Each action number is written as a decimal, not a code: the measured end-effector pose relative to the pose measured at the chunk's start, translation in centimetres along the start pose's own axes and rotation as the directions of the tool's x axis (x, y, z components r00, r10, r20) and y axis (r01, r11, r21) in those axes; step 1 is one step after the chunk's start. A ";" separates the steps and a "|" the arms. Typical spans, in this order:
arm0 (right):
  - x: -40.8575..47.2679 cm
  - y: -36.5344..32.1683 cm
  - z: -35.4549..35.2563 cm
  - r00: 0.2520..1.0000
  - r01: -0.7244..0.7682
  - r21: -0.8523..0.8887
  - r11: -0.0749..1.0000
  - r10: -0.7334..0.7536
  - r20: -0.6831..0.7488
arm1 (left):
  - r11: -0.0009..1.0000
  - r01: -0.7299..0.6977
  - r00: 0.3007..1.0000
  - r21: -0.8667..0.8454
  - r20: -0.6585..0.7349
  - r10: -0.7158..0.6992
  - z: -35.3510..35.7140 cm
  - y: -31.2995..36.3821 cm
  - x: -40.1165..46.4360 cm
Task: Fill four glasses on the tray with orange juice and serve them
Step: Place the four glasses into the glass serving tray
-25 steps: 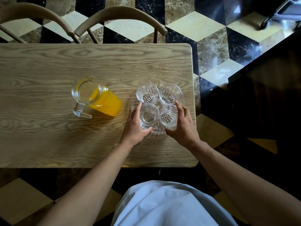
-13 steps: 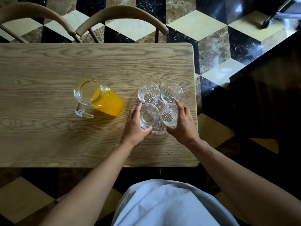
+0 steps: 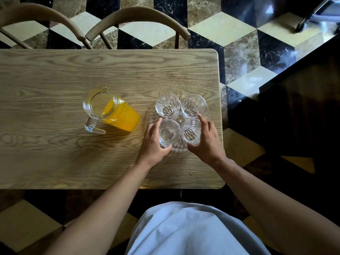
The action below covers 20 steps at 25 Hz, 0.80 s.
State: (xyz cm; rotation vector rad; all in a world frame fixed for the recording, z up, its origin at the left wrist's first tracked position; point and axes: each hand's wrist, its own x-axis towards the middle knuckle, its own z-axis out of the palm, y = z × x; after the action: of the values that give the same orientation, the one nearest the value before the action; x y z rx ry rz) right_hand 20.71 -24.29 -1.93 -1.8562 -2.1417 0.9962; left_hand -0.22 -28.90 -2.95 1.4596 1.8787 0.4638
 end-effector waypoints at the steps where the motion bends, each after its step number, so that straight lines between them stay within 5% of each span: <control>1: 0.0 0.0 0.0 1.000 -0.006 0.003 1.000 0.006 0.002 | 1.000 0.002 1.000 -0.001 -0.004 -0.002 -0.1 0.1 0.0; 20: -0.2 0.3 0.5 1.000 -0.003 -0.016 1.000 0.003 -0.001 | 0.999 0.050 0.999 0.013 -0.008 -0.050 -0.2 0.3 0.5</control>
State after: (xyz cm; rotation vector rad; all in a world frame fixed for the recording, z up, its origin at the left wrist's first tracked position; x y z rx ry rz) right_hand 20.75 -24.66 -2.42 -1.8666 -2.1533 0.9818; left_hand -0.16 -28.25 -2.78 1.4179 1.9233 0.4347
